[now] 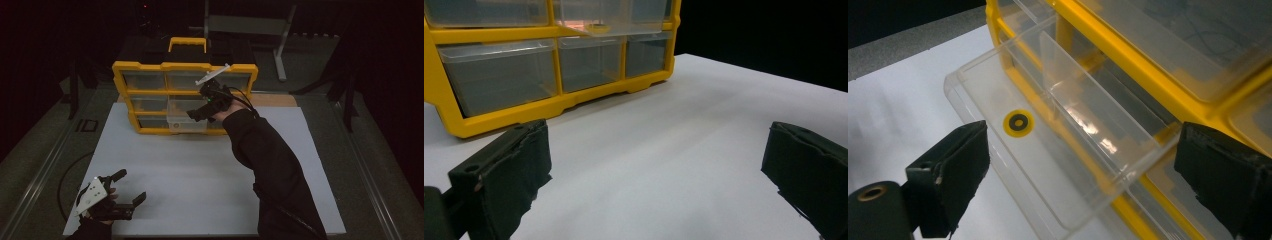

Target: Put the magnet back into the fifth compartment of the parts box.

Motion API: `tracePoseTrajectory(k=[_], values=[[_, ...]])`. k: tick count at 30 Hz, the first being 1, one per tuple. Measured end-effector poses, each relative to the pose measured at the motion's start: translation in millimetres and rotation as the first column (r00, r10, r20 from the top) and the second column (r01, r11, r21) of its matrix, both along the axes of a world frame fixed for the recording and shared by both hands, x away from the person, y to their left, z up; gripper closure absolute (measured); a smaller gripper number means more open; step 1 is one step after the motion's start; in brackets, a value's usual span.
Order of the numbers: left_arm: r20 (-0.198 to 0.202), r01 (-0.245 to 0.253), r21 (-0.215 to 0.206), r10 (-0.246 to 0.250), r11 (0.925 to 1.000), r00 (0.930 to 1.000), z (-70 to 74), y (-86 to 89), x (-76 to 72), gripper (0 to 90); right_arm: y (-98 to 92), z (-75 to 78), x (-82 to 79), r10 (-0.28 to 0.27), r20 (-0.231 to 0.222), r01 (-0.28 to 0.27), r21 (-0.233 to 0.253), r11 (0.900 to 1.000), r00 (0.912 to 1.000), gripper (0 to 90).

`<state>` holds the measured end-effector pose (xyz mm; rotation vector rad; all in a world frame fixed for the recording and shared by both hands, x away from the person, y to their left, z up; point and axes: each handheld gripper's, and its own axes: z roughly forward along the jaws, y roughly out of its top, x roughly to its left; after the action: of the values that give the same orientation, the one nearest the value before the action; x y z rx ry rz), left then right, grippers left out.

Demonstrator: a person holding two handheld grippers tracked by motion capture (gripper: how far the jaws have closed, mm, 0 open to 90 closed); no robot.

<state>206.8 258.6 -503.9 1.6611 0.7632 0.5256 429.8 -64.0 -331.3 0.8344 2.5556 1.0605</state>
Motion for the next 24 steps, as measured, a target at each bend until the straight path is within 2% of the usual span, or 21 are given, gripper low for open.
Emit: tracePoseTrajectory(k=[6, 14, 24], values=[[-0.003, -0.001, 0.001, 0.001, 1.0000, 1.0000, -0.3, -0.2, 0.2, 0.2, -9.3, -1.2, -0.4, -0.011, 0.011, 0.011, -0.004, 1.000, 0.9999, 7.5], [-0.003, -0.005, 0.000, 0.005, 1.0000, 1.0000, -0.3, -0.1, -0.1, 0.2, -27.3, -1.2, -4.6, -0.049, 0.033, 0.048, 0.028, 0.998, 0.9983, 7.5], [-0.006, -0.006, 0.003, 0.006, 1.0000, 1.0000, -0.7, -0.3, 0.1, 0.2, -47.7, -5.8, -8.7, -0.076, 0.044, 0.075, 0.041, 0.996, 0.9961, 7.5]])
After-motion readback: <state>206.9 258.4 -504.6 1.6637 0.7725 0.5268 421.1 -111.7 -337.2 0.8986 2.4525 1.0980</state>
